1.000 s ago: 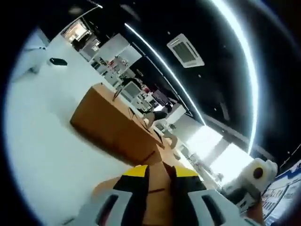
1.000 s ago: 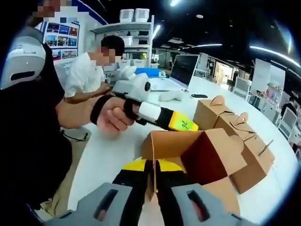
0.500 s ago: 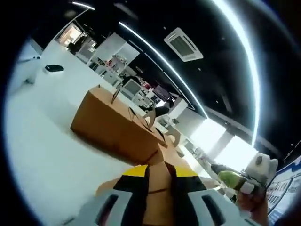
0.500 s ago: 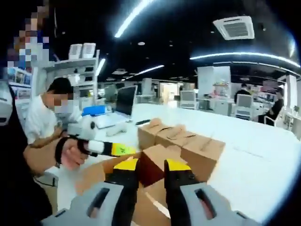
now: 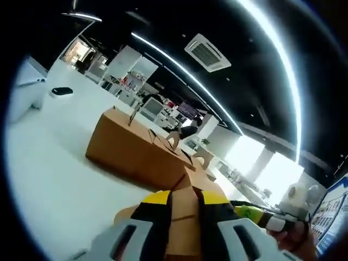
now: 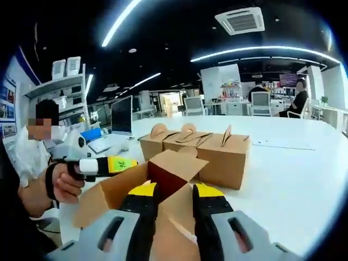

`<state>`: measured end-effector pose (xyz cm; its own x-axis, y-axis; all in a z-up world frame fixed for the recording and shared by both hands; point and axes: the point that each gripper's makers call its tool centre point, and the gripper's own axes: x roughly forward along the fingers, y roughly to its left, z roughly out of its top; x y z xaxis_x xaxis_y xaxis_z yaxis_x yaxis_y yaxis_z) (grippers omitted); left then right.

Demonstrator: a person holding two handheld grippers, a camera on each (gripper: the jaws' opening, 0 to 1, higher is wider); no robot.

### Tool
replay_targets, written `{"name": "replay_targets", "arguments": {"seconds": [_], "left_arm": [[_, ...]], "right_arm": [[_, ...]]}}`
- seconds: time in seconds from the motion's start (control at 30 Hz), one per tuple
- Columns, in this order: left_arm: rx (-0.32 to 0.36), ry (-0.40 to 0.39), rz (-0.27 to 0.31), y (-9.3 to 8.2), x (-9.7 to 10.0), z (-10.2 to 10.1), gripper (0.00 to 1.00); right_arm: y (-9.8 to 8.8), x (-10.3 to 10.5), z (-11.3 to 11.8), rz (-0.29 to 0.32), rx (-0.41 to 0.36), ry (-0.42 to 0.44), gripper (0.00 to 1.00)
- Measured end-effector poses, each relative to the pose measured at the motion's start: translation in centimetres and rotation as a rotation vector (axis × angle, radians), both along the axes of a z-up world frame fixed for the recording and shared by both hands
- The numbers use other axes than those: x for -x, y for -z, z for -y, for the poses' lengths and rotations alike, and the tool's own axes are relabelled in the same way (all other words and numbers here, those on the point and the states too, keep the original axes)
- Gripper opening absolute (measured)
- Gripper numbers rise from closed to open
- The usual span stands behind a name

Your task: Pick up one paper box from the group, open the paper box, and remove the item inside

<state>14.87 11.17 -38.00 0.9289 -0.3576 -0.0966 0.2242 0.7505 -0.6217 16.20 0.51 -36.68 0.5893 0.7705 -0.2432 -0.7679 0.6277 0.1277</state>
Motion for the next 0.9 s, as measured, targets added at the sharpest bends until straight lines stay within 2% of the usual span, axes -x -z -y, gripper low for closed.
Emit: {"name": "replay_targets", "arguments": {"seconds": [0.2, 0.3, 0.43, 0.47, 0.53, 0.6, 0.67, 0.77, 0.9], "left_arm": [[0.009, 0.000, -0.004, -0.1, 0.1, 0.1, 0.22], [0.019, 0.009, -0.011, -0.3, -0.1, -0.2, 0.22], [-0.021, -0.057, 0.160, -4.3, 0.0, -2.0, 0.21], [-0.033, -0.064, 0.187, -5.1, 0.1, -2.2, 0.20], [-0.100, -0.087, 0.253, -7.1, 0.4, -2.9, 0.20], [-0.202, -0.116, 0.339, -9.5, 1.1, -3.6, 0.20], [-0.308, -0.125, 0.401, -10.8, 1.7, -3.9, 0.20], [-0.409, -0.069, 0.452, -11.3, 2.4, -3.1, 0.19], [-0.425, 0.062, 0.431, -10.1, 3.3, -1.6, 0.19]], "right_arm": [[0.0, 0.0, -0.3, -0.007, -0.009, -0.023, 0.25], [-0.6, -0.1, 0.0, 0.037, 0.027, -0.042, 0.25], [-3.8, -0.1, 1.0, 0.125, -0.054, -0.007, 0.26], [-4.6, -0.2, 1.3, 0.158, -0.067, 0.005, 0.26], [-6.0, -0.4, 1.8, 0.219, -0.090, 0.018, 0.26], [-6.4, -0.4, 2.3, 0.225, -0.096, 0.031, 0.26], [-7.2, -0.2, 2.6, 0.250, -0.112, 0.033, 0.26], [-7.9, 0.5, 2.7, 0.273, -0.125, 0.021, 0.26], [-7.5, 1.3, 2.7, 0.296, -0.077, -0.016, 0.26]]}}
